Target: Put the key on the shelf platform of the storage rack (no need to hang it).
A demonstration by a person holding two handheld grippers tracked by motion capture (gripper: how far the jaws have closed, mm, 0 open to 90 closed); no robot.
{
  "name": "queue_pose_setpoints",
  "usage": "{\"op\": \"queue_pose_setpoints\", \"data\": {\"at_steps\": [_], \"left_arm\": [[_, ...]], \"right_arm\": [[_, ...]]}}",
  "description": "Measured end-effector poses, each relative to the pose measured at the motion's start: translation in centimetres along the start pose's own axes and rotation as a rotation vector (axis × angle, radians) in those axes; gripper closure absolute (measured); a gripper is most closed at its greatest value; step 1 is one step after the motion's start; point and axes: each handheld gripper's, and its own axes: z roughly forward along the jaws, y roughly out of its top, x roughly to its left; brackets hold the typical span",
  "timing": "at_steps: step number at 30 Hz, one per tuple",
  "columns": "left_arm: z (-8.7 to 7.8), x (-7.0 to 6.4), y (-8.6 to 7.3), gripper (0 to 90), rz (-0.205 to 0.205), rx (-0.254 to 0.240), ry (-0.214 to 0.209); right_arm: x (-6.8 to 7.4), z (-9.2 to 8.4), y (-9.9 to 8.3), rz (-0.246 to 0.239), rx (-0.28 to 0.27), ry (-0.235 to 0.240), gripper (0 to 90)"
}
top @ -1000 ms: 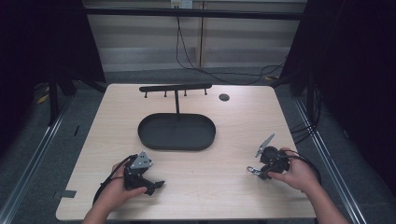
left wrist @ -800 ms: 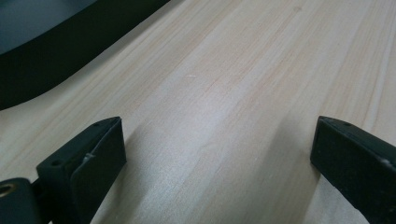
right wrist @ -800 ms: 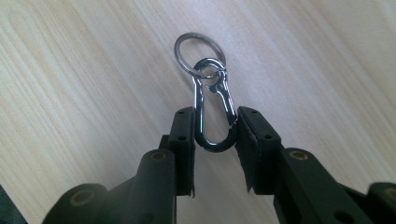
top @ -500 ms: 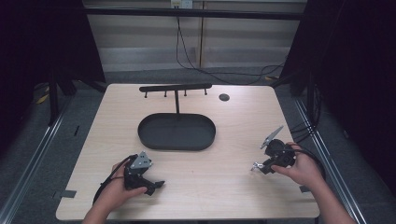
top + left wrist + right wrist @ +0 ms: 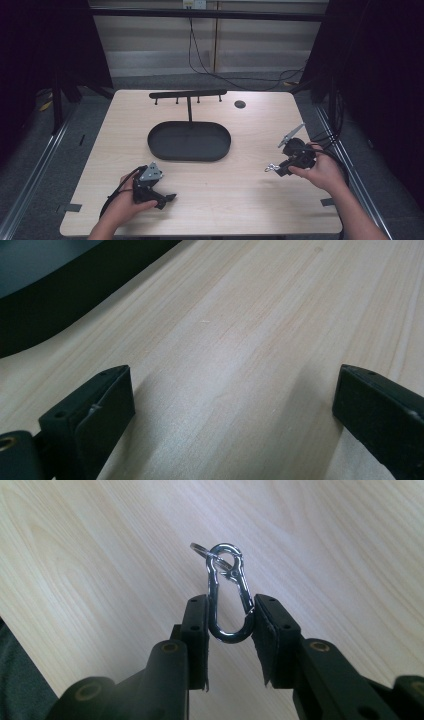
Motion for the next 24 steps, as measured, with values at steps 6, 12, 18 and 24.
{"op": "queue_pose_setpoints", "data": {"at_steps": [6,12,18,24], "left_arm": [[0.0,0.0,0.0,2.9,-0.006,-0.005,0.000],[0.0,0.0,0.0,2.7,0.003,0.002,-0.002],[0.0,0.0,0.0,1.7,0.006,0.005,-0.002],[0.0,0.0,0.0,1.6,0.007,0.004,-0.003]], "right_arm": [[0.2,-0.1,1.5,-0.005,0.013,0.002,69.0],[0.3,-0.3,2.9,-0.016,0.038,-0.007,69.0],[0.6,-0.4,4.2,-0.036,0.057,-0.009,69.0],[0.7,-0.7,5.2,-0.053,0.056,-0.016,69.0]]}}
